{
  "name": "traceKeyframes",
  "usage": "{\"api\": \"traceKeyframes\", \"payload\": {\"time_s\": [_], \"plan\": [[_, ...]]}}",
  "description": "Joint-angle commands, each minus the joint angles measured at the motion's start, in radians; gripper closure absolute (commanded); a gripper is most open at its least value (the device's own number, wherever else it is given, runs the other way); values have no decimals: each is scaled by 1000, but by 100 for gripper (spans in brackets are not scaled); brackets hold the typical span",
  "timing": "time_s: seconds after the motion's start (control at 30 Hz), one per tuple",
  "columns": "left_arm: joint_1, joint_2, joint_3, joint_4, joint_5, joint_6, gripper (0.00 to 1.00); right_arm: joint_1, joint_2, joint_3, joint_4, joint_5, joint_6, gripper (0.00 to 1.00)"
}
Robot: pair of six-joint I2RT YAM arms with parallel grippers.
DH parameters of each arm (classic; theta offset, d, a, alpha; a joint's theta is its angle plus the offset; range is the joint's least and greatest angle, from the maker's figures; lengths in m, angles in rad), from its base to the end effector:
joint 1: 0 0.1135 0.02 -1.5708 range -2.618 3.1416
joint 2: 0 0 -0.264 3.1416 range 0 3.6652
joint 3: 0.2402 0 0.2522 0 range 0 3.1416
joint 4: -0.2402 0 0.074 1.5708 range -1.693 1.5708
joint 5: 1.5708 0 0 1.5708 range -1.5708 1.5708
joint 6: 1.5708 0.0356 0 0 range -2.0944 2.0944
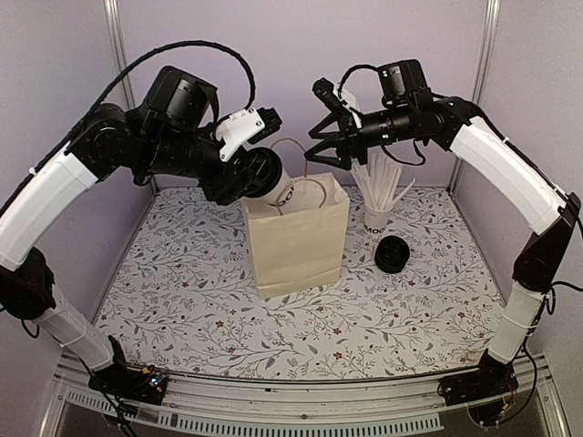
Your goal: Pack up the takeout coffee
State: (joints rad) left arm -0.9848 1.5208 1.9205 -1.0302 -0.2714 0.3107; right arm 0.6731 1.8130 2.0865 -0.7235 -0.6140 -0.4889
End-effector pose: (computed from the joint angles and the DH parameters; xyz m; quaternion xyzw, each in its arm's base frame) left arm 0.1720 -0.2418 0.4639 0.4841 0.7414 -0.0346 0.4635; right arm 0.2967 0.2628 0.4489 -0.5774 0.5868 0.3015 0.4810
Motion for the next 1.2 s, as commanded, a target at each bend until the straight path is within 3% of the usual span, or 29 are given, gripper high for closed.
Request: {"api": "traceKeyframes", "payload": {"time_s": [0.0,0.17,0.3,0.5,0.6,0.8,1.17], "plan": [[47,36,-18,2,48,-15,58,-3,-25,-37,-139,-199,-118,32],[88,68,-13,8,95,-18,58,7,-4,-48,-210,-216,-170,32],[114,100,11,8,130,-20,58,38,30,-58,-203,-124,-163,42],[135,147,50,-9,171,-30,57,110,43,-66,-191,-67,-177,82],[138,152,47,-22,175,-36,57,150,32,-80,-194,-46,-210,94],[139,134,11,-41,173,-50,57,205,5,-90,-205,-51,-248,100],[136,91,-107,-89,206,-91,58,269,-10,-55,-268,-67,-280,100]]}}
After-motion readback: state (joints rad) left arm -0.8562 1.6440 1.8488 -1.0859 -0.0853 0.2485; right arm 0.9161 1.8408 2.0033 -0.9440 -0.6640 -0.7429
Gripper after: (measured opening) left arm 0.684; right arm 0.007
